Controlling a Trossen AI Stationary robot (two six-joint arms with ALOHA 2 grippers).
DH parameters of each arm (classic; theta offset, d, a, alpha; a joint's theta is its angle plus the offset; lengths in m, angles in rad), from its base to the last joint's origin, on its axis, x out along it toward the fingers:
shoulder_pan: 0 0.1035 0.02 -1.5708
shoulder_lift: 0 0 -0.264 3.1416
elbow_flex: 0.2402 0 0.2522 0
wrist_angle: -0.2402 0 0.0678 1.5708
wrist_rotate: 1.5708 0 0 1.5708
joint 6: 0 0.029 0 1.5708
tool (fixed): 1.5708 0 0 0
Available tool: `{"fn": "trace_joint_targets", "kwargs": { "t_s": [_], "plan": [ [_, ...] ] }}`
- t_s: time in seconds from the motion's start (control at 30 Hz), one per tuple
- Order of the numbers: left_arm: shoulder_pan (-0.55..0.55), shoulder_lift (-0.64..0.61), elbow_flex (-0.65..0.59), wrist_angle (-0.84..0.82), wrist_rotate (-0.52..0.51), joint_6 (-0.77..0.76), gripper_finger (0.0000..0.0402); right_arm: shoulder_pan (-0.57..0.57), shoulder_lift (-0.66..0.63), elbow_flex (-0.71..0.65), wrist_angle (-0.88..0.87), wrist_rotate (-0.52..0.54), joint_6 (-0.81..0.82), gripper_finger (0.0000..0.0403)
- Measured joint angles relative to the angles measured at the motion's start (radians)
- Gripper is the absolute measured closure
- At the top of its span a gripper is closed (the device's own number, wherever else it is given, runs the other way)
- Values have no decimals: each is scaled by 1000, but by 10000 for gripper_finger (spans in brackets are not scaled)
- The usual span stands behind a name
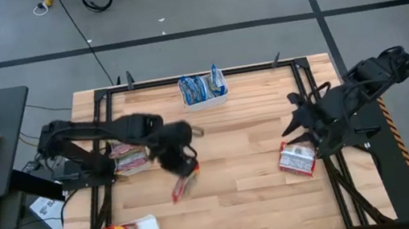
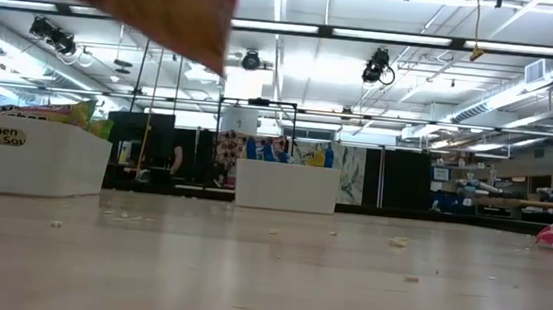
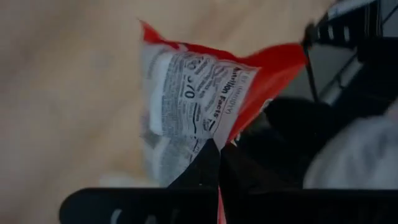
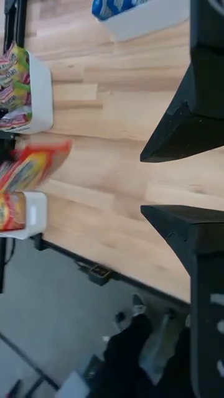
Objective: Sort Maruchan noodles
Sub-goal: Put the red noodle pack into the bottom white bin
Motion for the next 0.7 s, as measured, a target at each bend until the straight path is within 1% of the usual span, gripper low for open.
{"fn": "trace_joint_targets", "kwargs": {
  "t_s": [0.2,0.27,0.33,0.47,0.63,0.7],
  "plan": [
    [-204,0,0,11,107,-337,401,1,-71,0,-73,-3,-81,276],
    [-277,-2,0,11,118,-440,401,12,-92,0,-75,-3,-97,276],
    [-344,-10,0,10,105,-541,400,32,-114,0,-75,-3,-110,276],
    [-476,-44,0,11,-13,-700,400,75,-152,0,-74,-5,-139,276],
    [-651,-83,0,6,-197,-894,399,129,-187,0,-74,-38,-124,276],
    [-726,-88,0,-13,-291,-981,399,146,-194,0,-74,-42,-108,276]
  ]
}}
